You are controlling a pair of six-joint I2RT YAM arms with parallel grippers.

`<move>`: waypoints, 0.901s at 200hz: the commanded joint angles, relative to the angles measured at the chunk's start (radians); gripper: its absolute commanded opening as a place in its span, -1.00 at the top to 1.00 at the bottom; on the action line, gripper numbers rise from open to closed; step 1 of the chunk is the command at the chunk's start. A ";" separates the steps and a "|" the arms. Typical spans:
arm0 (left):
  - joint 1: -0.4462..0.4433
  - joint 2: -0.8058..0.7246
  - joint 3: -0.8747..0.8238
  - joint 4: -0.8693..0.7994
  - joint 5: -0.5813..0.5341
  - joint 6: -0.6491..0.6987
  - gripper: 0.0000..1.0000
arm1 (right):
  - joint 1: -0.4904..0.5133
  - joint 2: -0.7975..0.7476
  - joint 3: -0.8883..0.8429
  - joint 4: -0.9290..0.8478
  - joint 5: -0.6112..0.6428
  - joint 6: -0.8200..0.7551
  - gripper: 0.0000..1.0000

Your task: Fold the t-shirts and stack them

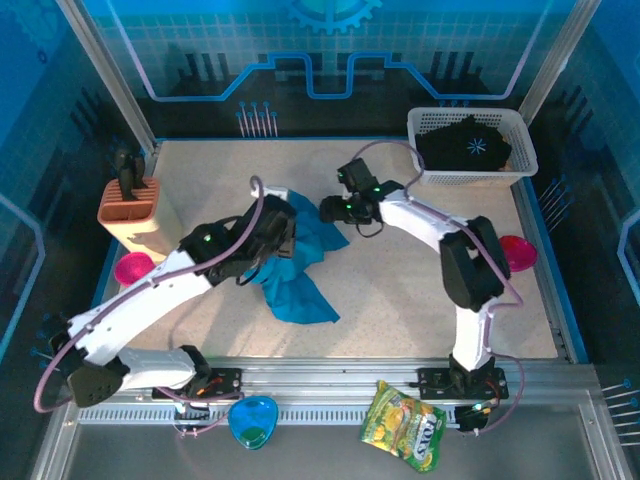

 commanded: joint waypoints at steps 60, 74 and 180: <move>-0.060 0.552 0.325 0.181 0.305 0.008 1.00 | -0.096 -0.637 -0.469 -0.203 0.414 -0.020 -0.61; -0.064 0.666 0.436 0.188 0.335 0.023 1.00 | -0.098 -0.752 -0.531 -0.243 0.434 -0.018 -0.61; -0.085 0.731 0.596 0.167 0.132 0.146 -0.96 | -0.024 -1.054 -0.720 -0.306 0.226 -0.078 -0.67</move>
